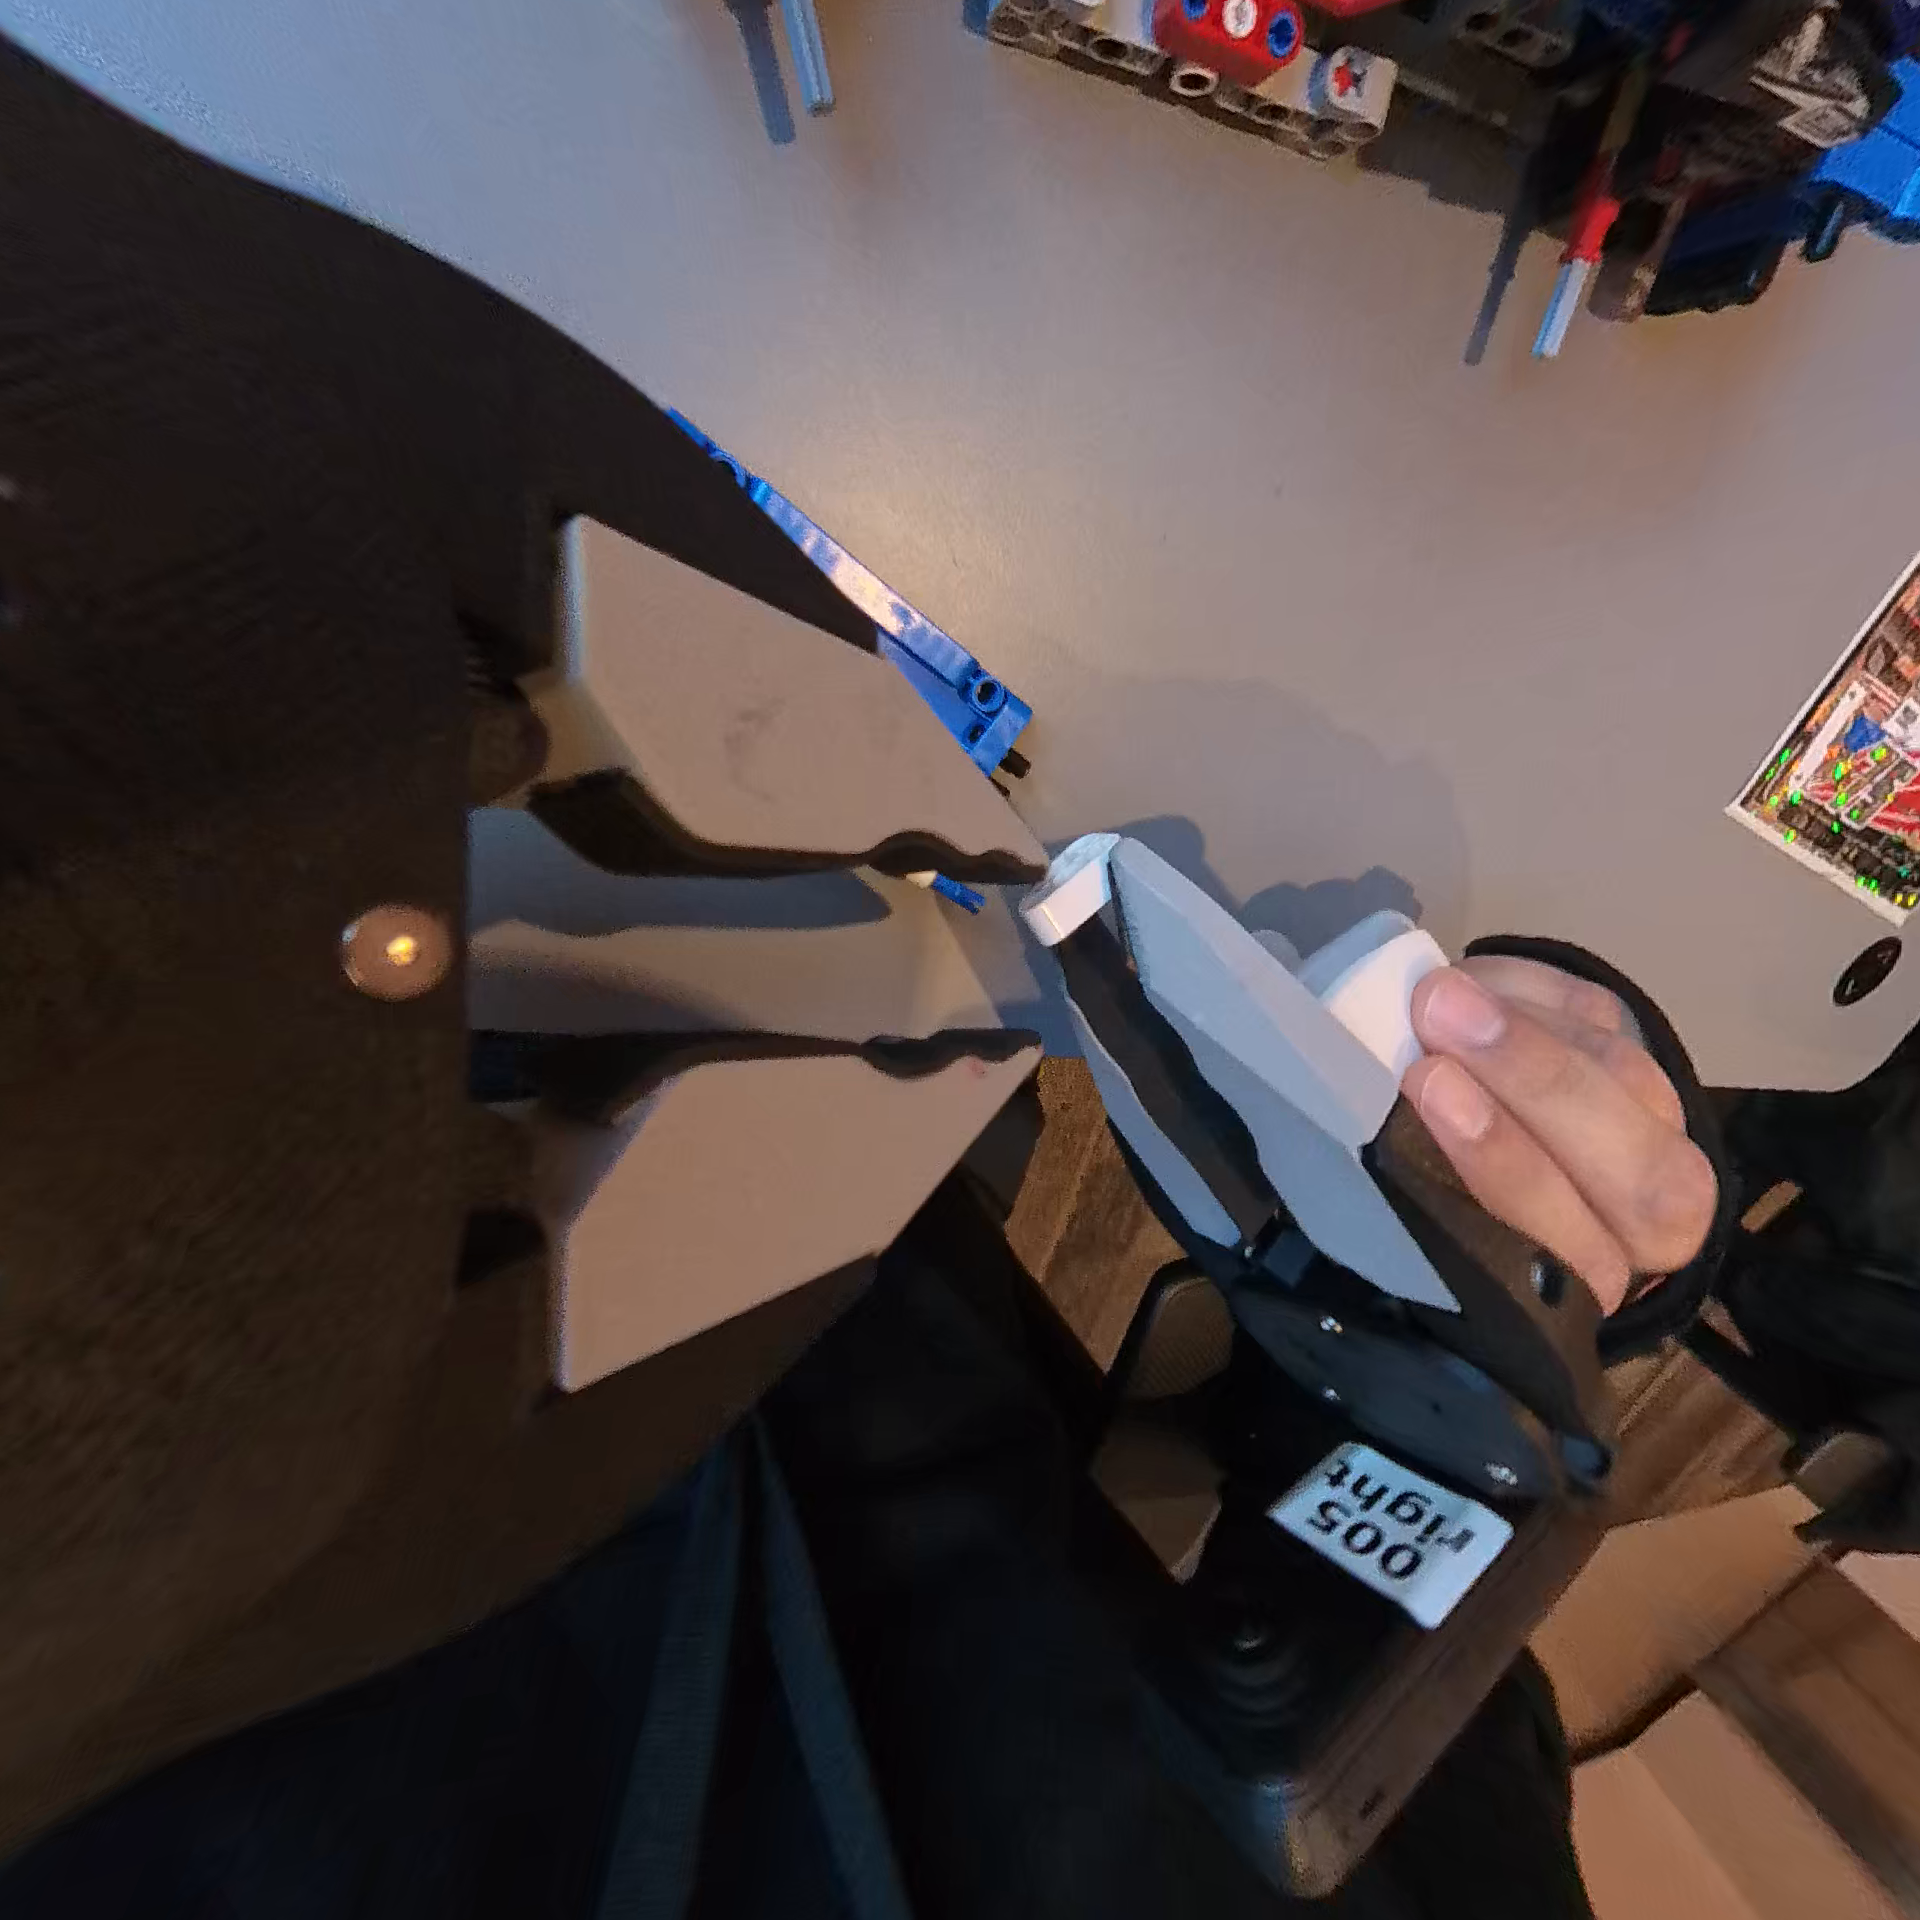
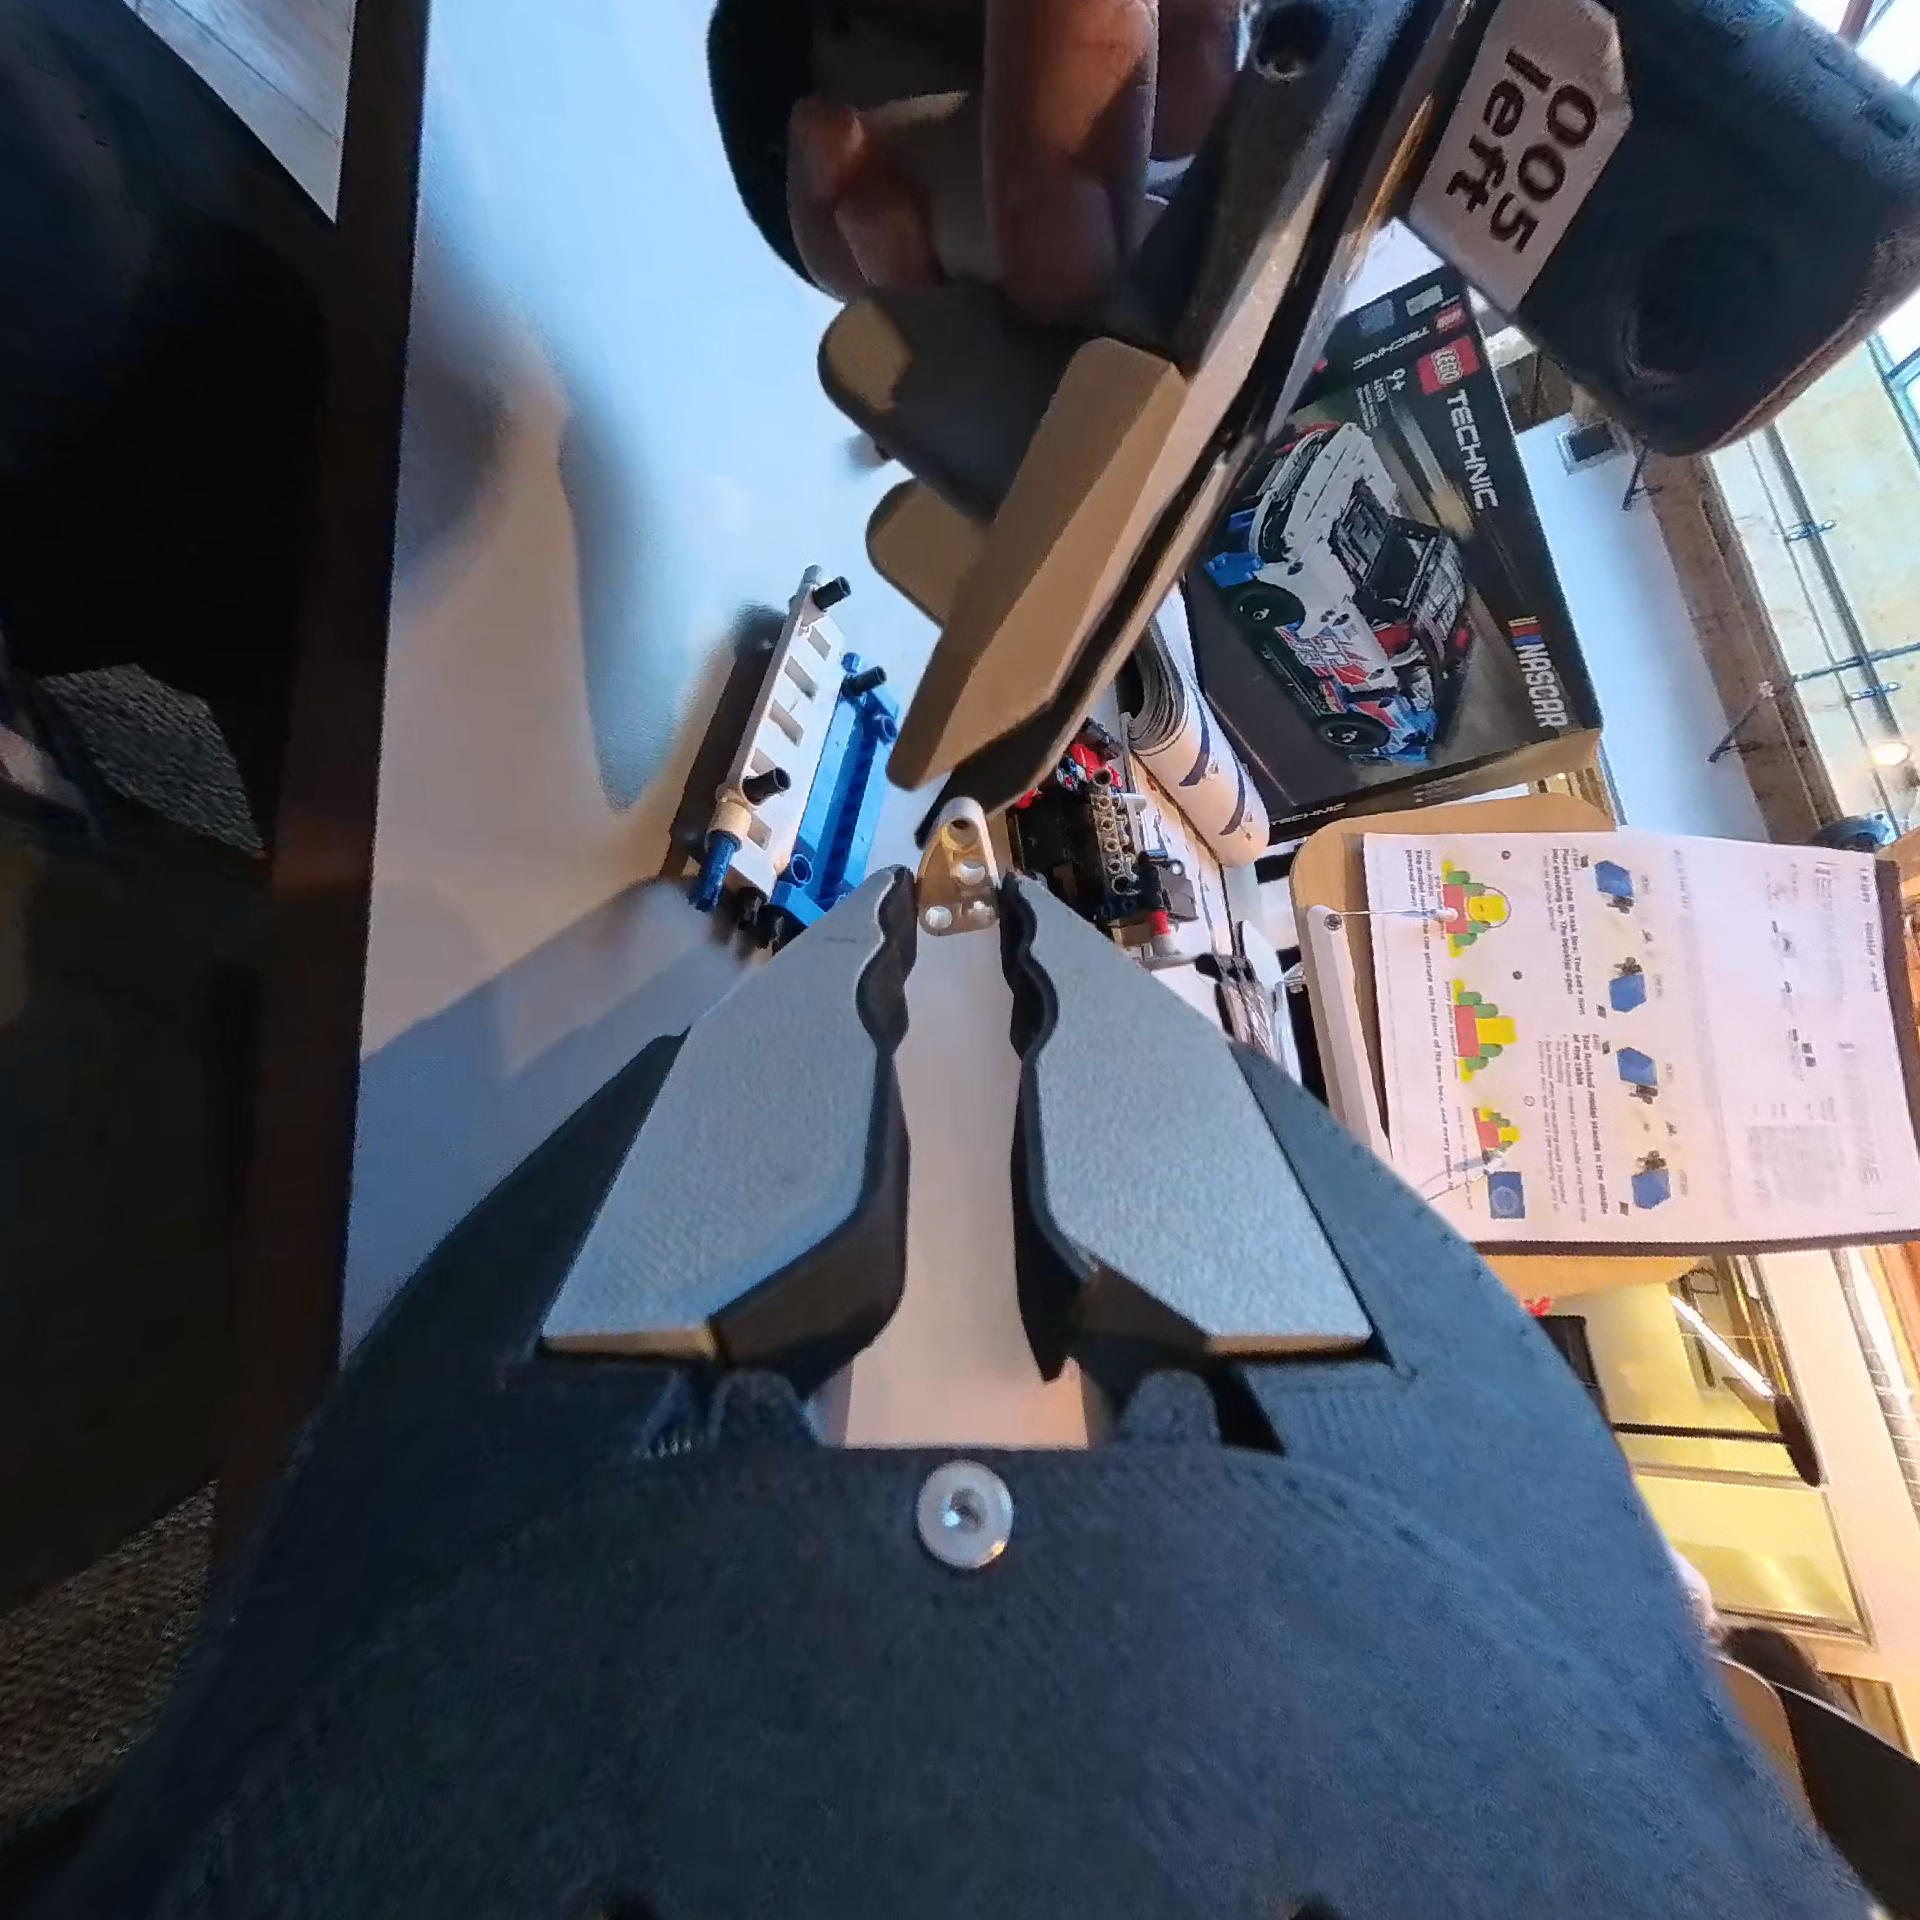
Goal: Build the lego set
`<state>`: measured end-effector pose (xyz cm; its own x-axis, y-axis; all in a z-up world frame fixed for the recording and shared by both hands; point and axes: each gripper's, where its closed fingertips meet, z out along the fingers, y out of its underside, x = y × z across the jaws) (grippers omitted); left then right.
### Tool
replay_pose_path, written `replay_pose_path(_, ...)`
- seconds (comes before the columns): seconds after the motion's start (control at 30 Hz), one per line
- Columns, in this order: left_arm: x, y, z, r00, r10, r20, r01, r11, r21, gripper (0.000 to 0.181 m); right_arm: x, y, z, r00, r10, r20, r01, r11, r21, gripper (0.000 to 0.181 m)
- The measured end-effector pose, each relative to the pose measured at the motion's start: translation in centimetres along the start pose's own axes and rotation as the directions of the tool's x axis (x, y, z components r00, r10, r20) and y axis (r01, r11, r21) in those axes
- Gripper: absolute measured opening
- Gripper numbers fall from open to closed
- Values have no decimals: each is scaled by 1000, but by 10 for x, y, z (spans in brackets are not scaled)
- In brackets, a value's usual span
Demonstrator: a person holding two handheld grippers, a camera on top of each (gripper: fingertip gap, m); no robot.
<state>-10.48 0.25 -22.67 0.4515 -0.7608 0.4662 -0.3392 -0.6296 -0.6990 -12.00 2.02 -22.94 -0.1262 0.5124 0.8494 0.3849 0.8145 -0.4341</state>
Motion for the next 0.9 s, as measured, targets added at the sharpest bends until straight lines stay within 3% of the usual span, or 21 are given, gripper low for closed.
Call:
replay_pose_path(0.27, -7, 1, 2, 997, -79, -6, 79, 996, 35, 23, -1, 2, 3, 999, -48, -22, 48, 999, -19, 13)
replay_pose_path(0.67, -18, 3, 7, 996, -56, 70, 54, 998, 35, 18, 2, 8, 8, 995, -81, -61, 77, 995, -55, 13)
replay_pose_path(0.9, -30, 7, -9, 992, -42, 115, 37, 998, 47, 21, 6, 21, 4, 996, 84, -42, -86, 996, -30, 13)
